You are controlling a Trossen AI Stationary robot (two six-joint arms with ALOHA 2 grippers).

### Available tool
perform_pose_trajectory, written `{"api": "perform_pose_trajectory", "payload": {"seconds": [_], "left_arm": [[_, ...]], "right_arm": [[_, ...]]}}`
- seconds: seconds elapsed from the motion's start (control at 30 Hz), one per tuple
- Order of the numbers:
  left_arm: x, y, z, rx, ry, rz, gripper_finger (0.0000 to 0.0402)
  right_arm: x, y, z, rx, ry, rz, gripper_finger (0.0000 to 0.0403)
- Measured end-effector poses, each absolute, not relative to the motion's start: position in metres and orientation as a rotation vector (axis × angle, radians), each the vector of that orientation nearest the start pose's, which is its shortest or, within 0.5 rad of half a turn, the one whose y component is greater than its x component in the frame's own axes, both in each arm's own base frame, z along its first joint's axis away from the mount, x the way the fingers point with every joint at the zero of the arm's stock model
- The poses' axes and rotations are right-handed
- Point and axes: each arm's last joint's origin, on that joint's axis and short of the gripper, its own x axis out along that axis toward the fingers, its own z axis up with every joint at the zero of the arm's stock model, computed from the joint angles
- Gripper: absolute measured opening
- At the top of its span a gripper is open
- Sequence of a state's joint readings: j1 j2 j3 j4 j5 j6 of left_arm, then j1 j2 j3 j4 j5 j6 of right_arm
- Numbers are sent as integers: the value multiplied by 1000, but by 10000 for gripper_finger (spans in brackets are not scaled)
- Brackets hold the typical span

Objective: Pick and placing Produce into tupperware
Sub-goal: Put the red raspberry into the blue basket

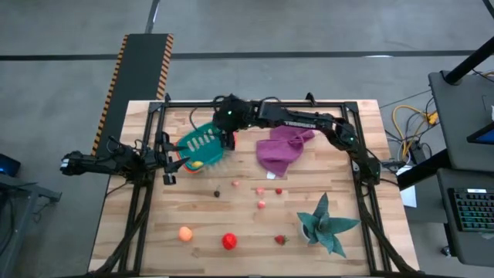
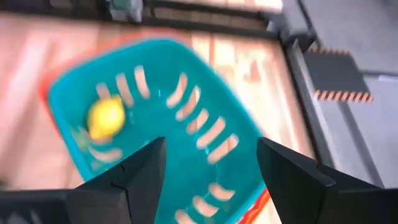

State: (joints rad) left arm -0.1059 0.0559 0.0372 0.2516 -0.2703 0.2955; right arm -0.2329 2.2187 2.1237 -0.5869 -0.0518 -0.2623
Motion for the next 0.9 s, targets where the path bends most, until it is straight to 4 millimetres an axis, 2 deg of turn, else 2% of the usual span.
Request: {"api": "perform_pose_trajectory", "payload": {"seconds": [0.17,0.3,0.47,0.67,0.9], "left_arm": [[96,-2,196,250,-203,196,151],[96,-2,196,250,-204,196,151],[96,-2,196,250,-204,196,151],[96,-2,196,250,-204,196,151],[96,-2,196,250,-204,196,151]], "right_arm": [[464,-106,347,-160,575,-47,238],[432,-97,394,-166,506,-26,240],[387,-84,436,-168,499,-22,241],[336,-73,461,-119,578,-25,235],[287,-60,473,-35,707,-27,237]]}}
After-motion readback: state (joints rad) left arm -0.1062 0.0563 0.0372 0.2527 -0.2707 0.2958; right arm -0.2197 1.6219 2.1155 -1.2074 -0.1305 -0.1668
